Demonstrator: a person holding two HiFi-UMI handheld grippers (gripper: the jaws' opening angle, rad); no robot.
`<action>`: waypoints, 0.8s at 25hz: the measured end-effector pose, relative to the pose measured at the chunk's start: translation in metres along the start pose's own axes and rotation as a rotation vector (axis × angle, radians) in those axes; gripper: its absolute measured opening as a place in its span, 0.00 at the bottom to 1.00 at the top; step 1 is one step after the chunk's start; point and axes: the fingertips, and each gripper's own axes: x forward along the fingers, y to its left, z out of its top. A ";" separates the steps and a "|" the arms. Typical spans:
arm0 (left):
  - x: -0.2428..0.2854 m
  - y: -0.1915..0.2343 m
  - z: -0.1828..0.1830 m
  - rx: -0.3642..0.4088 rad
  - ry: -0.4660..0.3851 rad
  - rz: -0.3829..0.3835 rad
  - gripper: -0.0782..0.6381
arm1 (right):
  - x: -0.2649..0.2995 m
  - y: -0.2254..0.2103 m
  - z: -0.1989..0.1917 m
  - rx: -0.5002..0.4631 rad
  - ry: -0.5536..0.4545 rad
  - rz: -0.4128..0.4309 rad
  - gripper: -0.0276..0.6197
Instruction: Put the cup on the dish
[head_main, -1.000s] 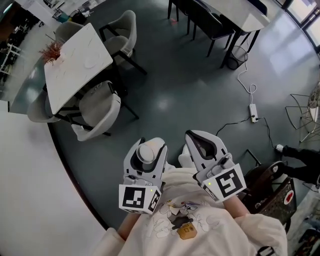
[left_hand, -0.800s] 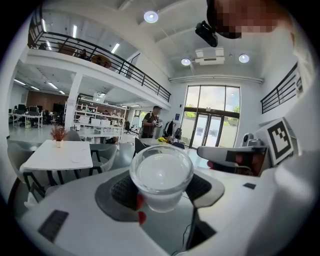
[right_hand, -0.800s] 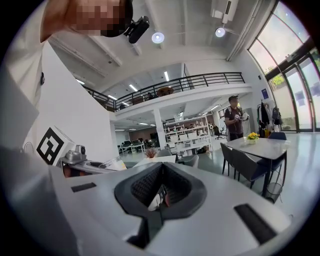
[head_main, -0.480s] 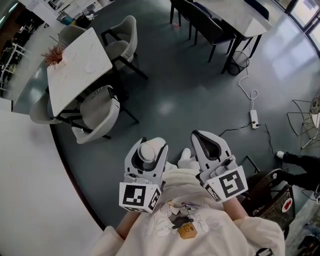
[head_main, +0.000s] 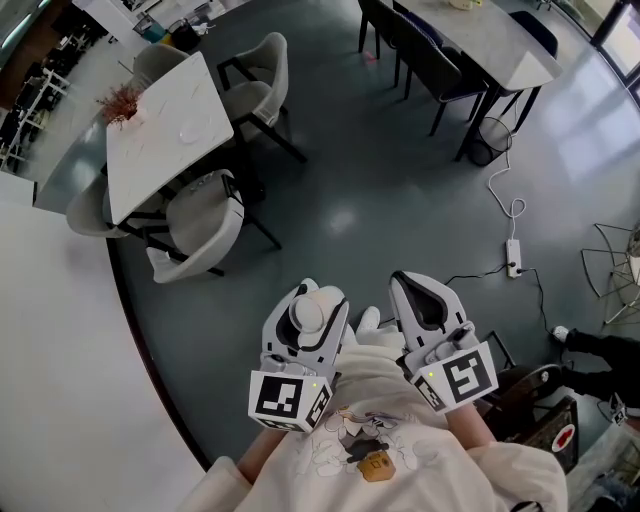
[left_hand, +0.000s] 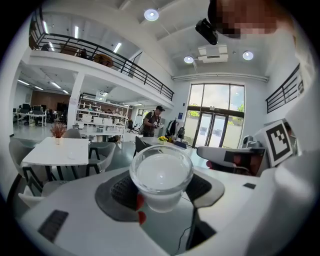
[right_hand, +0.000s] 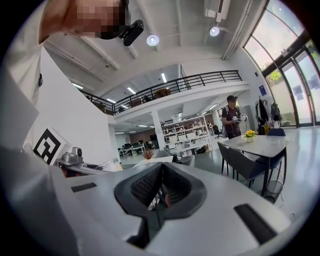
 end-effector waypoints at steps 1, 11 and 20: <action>0.003 0.000 0.001 -0.004 -0.001 0.000 0.48 | 0.003 -0.002 0.001 0.000 0.002 0.003 0.05; 0.046 0.038 0.015 -0.028 0.021 -0.017 0.48 | 0.054 -0.019 0.004 0.005 0.036 -0.015 0.05; 0.087 0.099 0.059 -0.012 -0.003 -0.045 0.48 | 0.134 -0.025 0.029 -0.002 0.033 -0.030 0.05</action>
